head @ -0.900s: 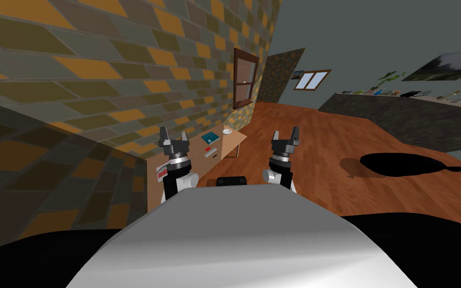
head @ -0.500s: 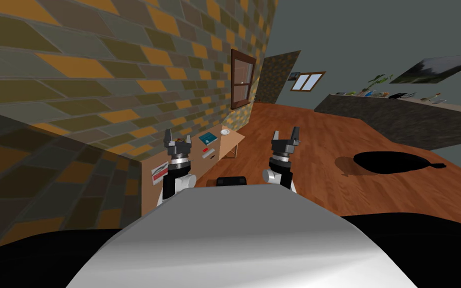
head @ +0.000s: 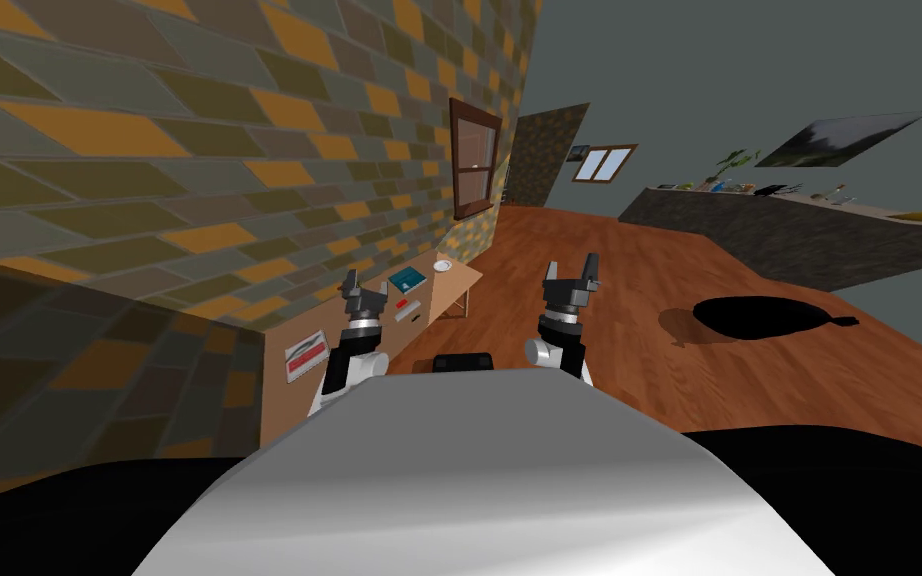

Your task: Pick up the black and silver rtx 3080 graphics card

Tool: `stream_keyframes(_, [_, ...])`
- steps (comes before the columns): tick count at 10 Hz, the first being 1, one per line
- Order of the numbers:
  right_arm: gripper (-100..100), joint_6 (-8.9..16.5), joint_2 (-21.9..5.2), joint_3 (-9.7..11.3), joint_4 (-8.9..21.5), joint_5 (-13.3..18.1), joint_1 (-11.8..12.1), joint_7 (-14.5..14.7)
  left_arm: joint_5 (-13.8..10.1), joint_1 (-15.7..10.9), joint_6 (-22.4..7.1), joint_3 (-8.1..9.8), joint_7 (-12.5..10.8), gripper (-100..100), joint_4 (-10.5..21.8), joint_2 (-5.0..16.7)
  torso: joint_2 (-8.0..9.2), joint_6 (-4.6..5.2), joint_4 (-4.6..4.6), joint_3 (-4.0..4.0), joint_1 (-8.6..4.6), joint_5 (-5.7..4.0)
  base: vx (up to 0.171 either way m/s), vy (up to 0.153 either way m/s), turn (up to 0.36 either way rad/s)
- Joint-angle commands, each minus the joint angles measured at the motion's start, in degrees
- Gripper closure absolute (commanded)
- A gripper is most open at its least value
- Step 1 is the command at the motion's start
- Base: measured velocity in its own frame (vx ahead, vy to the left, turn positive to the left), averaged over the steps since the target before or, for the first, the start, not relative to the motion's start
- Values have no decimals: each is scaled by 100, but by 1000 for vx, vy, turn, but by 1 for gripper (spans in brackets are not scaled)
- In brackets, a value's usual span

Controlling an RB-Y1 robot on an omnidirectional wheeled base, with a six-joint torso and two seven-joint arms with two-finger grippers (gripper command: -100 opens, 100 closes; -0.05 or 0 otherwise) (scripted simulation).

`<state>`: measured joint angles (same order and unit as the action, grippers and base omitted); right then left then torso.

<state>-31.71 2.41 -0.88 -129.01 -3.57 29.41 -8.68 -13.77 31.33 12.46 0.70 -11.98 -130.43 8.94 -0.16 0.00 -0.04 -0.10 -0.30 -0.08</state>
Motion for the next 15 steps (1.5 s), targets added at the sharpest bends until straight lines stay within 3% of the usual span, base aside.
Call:
stream_keyframes(1, [0, 0, 0, 0, 0, 0, 0, 0, -199, 21, -263, 107, -96, -100, 167, 137, 0, 0, 0, 0, 0, 0, 40, -88, -90])
stream_keyframes(2, [0, 0, 0, 0, 0, 0, 0, 0, -199, 21, -263, 107, -96, -100, 167, 137, 0, 2, 0, 0, -2, 1, 39, -68, -36])
stream_keyframes(4, [0, 0, 0, 0, 0, 0, 0, 0, -559, 66, -613, 302, -262, -100, 536, 350, 0, 1, 0, 0, 1, 1, 50, -105, -111])
stream_keyframes(7, [0, 0, 0, 0, 0, 0, 0, 0, -750, 91, -933, 415, -354, -100, 745, 450, -7, 1, -1, -4, -7, -1, 60, -93, -57])
stream_keyframes(10, [0, 0, 0, 0, 0, 0, 0, 0, -1142, 143, -1368, 672, -552, -100, 1159, 636, -4, 0, 0, -2, 3, 0, 62, -82, -80])
stream_keyframes(11, [0, 0, 0, 0, 0, 0, 0, 0, -1142, 143, -1426, 672, -552, -100, 1211, 636, -6, 0, -1, -3, -4, 0, 63, -82, -53])
stream_keyframes(12, [0, 0, 0, 0, 0, 0, 0, 0, -1342, 169, -1648, 815, -659, -100, 1422, 722, -5, 0, -1, -3, 0, 0, 72, -89, -114])
stream_keyframes(13, [0, 0, 0, 0, 0, 0, 0, 0, -1342, 169, -1681, 815, -659, -100, 1466, 722, -7, 0, -1, -4, -3, 0, 62, -73, -44])
stream_keyframes(14, [0, 0, 0, 0, 0, 0, 0, 0, -1540, 193, -1863, 968, -769, -100, 1668, 804, -4, -1, -1, -2, 2, 0, 89, -92, -133])
stream_keyframes(15, [0, 0, 0, 0, 0, 0, 0, 0, -1540, 193, -1940, 968, -769, -100, 1737, 804, -11, 1, -2, -6, -3, -1, 75, -76, -41])
